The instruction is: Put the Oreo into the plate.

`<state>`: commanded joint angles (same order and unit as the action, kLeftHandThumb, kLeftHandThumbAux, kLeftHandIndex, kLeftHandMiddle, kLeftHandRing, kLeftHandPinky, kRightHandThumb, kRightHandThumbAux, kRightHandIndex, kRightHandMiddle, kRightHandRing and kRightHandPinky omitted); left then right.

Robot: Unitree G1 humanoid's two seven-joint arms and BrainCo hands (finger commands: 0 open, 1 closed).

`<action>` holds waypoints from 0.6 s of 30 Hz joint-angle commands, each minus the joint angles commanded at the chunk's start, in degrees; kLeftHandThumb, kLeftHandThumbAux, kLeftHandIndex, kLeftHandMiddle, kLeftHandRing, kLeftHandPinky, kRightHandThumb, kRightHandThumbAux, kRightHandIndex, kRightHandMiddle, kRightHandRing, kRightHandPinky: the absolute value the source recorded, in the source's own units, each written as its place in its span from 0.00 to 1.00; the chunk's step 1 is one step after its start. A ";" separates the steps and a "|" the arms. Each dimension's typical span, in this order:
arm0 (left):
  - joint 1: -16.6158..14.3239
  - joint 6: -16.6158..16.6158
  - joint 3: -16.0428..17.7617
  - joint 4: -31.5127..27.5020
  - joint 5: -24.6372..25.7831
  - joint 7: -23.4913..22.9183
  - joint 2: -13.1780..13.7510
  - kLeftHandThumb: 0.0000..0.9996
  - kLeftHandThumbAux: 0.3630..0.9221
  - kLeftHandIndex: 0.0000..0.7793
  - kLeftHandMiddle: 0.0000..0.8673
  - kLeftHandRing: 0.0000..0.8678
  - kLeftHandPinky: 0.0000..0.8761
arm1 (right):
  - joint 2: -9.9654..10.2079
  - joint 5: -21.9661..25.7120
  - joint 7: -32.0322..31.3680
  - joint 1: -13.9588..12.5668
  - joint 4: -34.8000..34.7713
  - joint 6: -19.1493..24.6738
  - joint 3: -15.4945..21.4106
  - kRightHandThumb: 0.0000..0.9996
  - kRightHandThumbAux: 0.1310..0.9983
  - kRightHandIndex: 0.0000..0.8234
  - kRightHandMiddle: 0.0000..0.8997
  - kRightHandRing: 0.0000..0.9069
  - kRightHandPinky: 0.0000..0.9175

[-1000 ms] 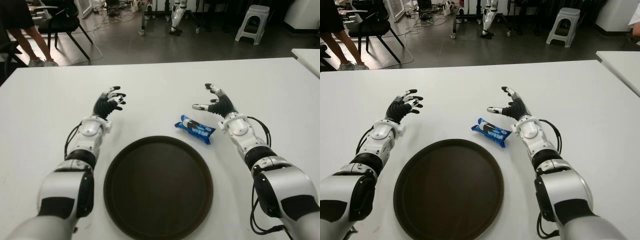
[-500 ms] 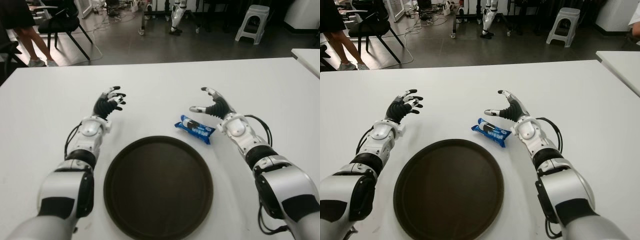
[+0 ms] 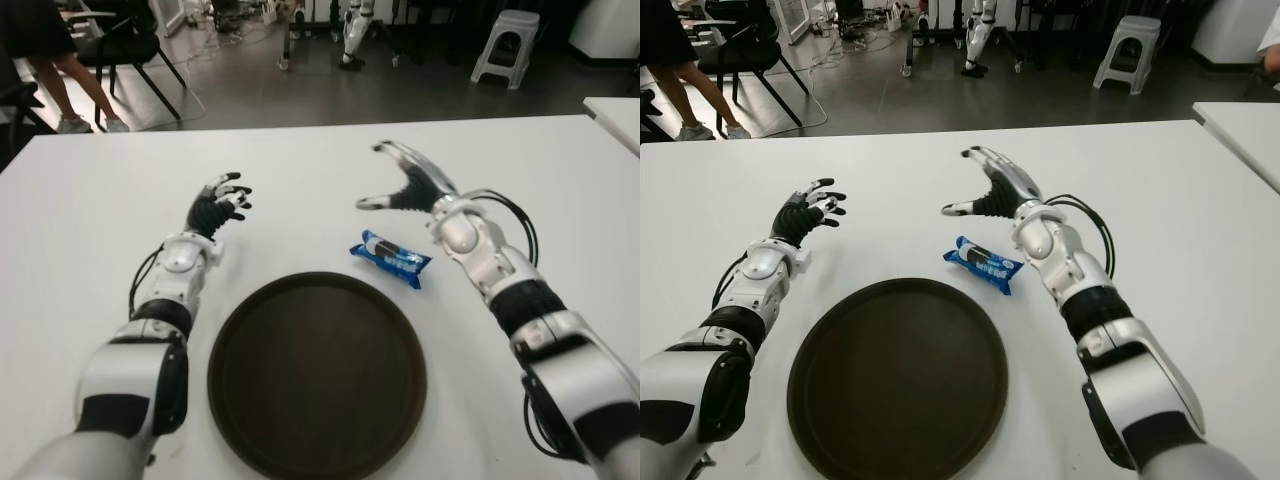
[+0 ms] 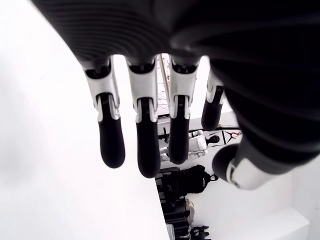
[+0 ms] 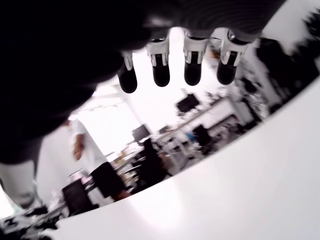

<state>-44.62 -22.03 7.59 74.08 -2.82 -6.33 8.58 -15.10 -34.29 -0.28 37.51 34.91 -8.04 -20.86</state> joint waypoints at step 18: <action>-0.02 -0.23 -0.05 0.07 -0.12 -0.64 0.28 0.26 0.48 0.24 0.38 0.44 0.49 | -3.30 -5.86 -4.34 -3.54 -11.79 6.13 -2.86 0.00 0.57 0.00 0.00 0.00 0.00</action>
<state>-44.64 -22.26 7.54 74.14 -2.94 -6.97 8.86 -18.41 -40.15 -4.63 33.98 23.11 -1.91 -23.72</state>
